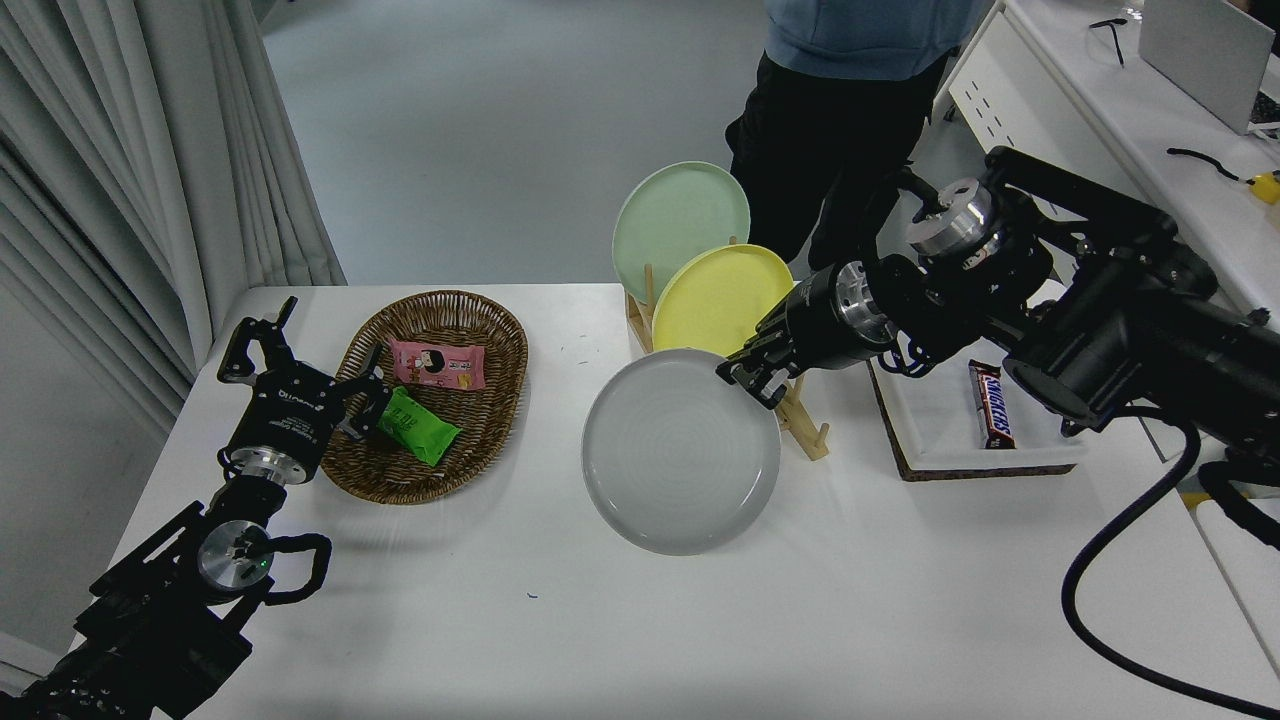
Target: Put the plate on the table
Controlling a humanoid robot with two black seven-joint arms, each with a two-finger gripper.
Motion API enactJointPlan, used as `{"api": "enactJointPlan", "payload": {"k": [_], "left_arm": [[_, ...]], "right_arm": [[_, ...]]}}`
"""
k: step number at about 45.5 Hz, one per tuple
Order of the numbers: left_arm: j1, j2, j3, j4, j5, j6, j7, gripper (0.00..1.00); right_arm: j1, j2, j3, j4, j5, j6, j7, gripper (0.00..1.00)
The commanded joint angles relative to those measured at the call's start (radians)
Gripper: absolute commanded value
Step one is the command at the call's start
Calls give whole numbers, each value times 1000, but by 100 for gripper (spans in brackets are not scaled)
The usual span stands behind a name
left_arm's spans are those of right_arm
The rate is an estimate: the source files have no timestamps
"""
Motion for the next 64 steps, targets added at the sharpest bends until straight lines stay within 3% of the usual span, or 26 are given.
{"api": "enactJointPlan", "payload": {"k": [1, 17, 41, 64], "left_arm": [[0, 0, -1, -1, 0, 0, 1, 100], [0, 0, -1, 1, 0, 0, -1, 100], [0, 0, -1, 1, 0, 0, 1, 100], [0, 0, -1, 1, 0, 0, 1, 100]], "right_arm": [[-76, 73, 67, -122, 55, 0, 1, 0], [-144, 184, 94, -284, 101, 0, 1, 0], [-299, 214, 98, -290, 115, 0, 1, 0], [-339, 221, 124, -338, 105, 0, 1, 0]]}}
